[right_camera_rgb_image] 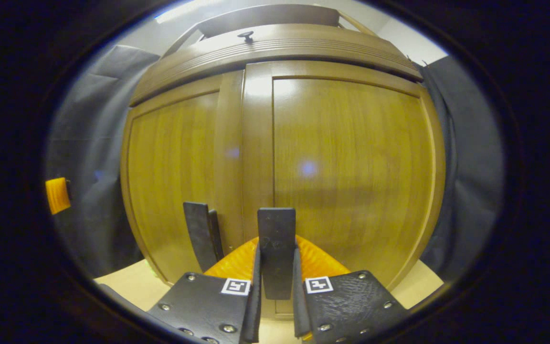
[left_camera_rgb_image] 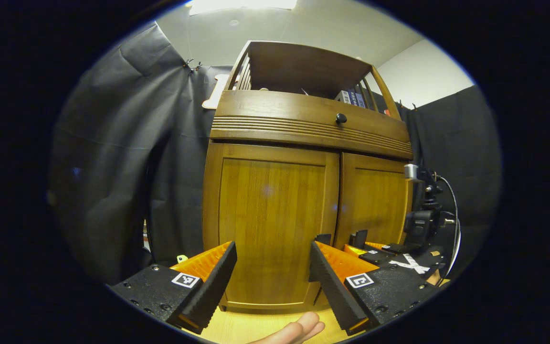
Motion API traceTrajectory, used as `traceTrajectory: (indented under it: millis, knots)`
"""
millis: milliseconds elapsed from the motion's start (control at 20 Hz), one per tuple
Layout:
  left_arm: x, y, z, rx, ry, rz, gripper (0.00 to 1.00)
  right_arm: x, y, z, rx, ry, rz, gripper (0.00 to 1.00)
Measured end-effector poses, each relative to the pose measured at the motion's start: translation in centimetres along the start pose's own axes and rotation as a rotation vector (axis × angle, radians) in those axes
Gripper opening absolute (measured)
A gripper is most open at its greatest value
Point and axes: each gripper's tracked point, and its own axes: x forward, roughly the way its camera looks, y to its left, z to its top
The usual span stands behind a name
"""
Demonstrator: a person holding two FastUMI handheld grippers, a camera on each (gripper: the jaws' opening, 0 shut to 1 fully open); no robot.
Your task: Open the right door of the double-door shoe cabinet with the right hand, and open the left door with the left hand.
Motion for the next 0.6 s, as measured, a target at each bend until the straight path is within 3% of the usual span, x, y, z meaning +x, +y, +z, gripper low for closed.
traceTrajectory:
  millis: [50, 300, 350, 450, 500, 600]
  knots:
    - [-0.1, 0.0, -0.1, -0.001, -0.001, -0.001, 0.92, 0.1, 0.0, 0.4, 0.000, -0.001, 0.020, 0.28]
    - [0.1, -0.5, -0.2, 0.007, -0.001, 0.000, 0.96, -0.5, 0.2, 1.5, 0.037, 0.013, 0.094, 0.28]
    - [0.0, -0.7, -0.4, 0.012, -0.002, -0.001, 0.92, -0.4, 0.0, 1.6, 0.041, 0.020, 0.102, 0.24]
    - [0.0, -1.1, -0.4, 0.001, -0.002, -0.003, 0.92, -0.3, 0.2, 1.3, 0.045, 0.036, 0.125, 0.28]
    - [0.0, -1.7, -0.5, -0.008, 0.001, -0.021, 0.96, -0.2, 0.2, 1.2, 0.056, 0.046, 0.139, 0.28]
    - [-0.1, -3.3, -0.7, -0.017, 0.009, -0.070, 0.92, -0.2, 0.4, 1.2, 0.095, 0.067, 0.166, 0.28]
